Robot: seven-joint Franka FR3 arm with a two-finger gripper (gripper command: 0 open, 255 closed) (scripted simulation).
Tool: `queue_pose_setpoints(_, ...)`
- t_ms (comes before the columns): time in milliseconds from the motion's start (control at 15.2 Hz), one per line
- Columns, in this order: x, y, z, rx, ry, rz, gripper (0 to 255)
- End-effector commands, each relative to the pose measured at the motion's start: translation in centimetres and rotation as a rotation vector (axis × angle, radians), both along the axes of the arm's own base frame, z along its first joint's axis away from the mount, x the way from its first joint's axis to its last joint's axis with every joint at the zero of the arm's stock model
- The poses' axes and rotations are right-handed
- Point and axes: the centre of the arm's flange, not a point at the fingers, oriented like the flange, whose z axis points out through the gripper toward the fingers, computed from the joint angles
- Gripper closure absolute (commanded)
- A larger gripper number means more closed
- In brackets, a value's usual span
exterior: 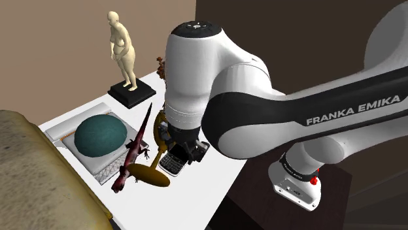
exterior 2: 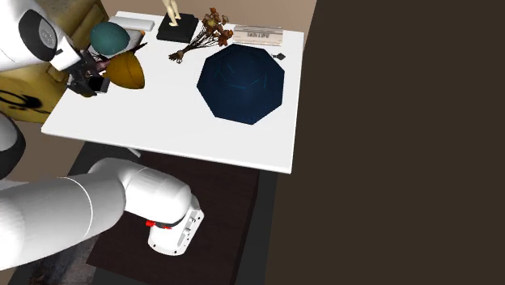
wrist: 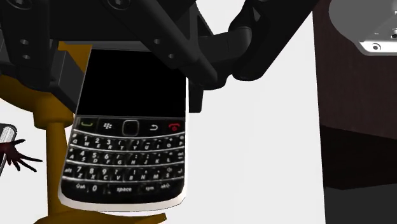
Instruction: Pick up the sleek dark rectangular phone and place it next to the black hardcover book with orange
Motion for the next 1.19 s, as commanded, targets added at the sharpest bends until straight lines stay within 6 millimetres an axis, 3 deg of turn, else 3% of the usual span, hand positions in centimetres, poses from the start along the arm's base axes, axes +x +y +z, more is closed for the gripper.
queue_pose_setpoints(0,0.1,2.8,0.0,0.003,0.001,0.000,255)
queue_pose_setpoints(660,0.4,16.1,0.0,0.003,0.001,0.000,255)
queue_pose_setpoints(1122,0.4,16.1,-3.7,0.003,0.001,0.000,255)
